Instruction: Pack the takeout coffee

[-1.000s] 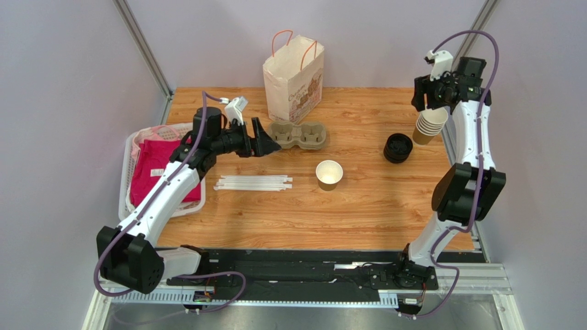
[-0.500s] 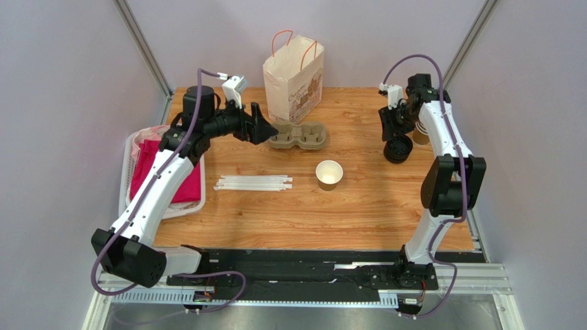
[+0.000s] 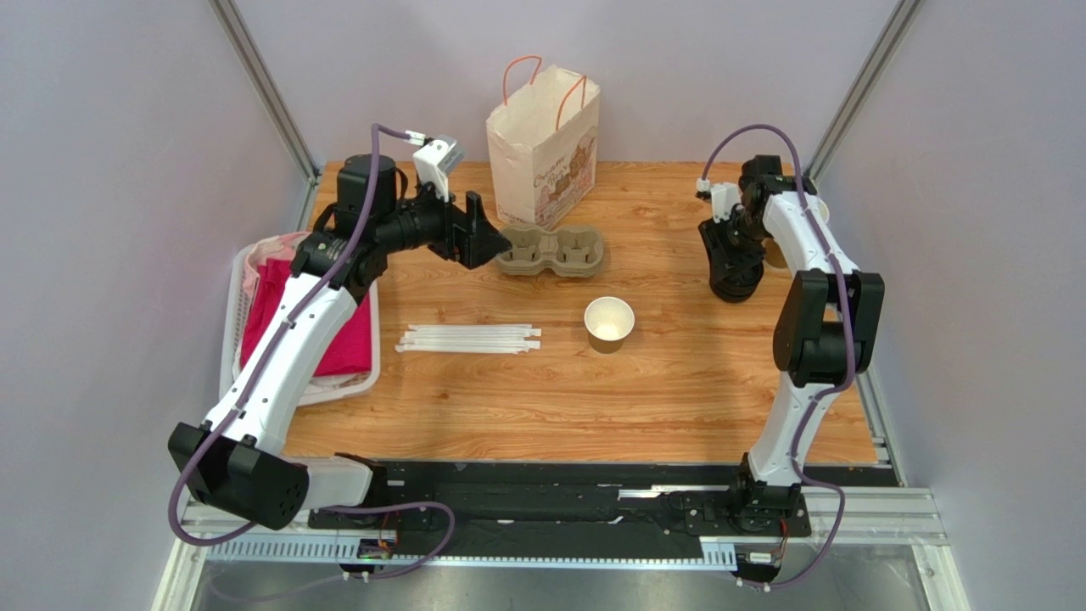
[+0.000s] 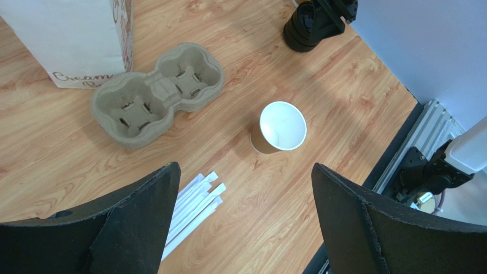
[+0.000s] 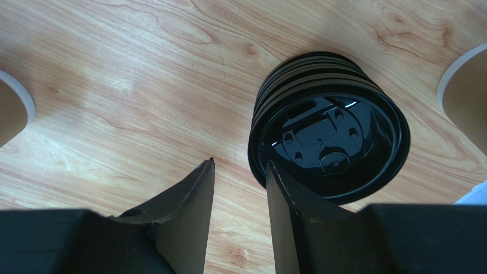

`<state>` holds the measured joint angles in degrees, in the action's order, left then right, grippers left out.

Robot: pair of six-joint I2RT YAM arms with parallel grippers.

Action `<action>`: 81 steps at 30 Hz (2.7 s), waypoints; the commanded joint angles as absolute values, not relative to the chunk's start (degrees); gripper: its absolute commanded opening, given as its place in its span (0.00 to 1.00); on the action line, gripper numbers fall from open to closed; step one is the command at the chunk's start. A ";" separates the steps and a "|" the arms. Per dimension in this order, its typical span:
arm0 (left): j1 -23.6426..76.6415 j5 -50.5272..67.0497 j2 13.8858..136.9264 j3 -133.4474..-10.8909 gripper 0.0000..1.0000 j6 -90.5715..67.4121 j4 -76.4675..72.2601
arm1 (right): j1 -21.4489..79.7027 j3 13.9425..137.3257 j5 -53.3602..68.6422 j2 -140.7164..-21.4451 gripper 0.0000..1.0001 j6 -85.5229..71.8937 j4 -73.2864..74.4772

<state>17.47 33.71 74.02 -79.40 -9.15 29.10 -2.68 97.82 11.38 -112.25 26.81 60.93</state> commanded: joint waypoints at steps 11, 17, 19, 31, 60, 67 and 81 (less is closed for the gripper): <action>17.14 33.31 73.83 -78.22 0.93 -8.35 27.42 | -2.29 101.07 10.11 -115.40 0.25 27.16 59.85; 17.14 33.40 73.92 -77.96 0.93 -8.61 26.90 | -2.29 101.51 9.67 -115.05 0.07 27.68 60.03; 17.14 33.40 74.09 -77.96 0.93 -8.79 26.81 | -2.29 101.78 9.67 -114.79 0.00 27.69 60.47; 17.14 33.57 73.74 -77.61 0.93 -8.70 27.07 | -2.37 101.78 9.93 -109.96 0.00 28.91 62.58; 14.85 50.88 62.15 -68.82 0.95 4.68 24.34 | 14.05 97.81 41.72 -82.79 0.00 33.13 82.34; 28.98 48.26 49.41 -61.89 0.94 46.01 30.41 | 23.45 98.10 57.65 -80.69 0.00 31.82 86.31; 51.85 36.75 57.48 -61.61 0.93 69.35 28.40 | 31.37 85.78 62.67 -77.70 0.00 34.71 88.86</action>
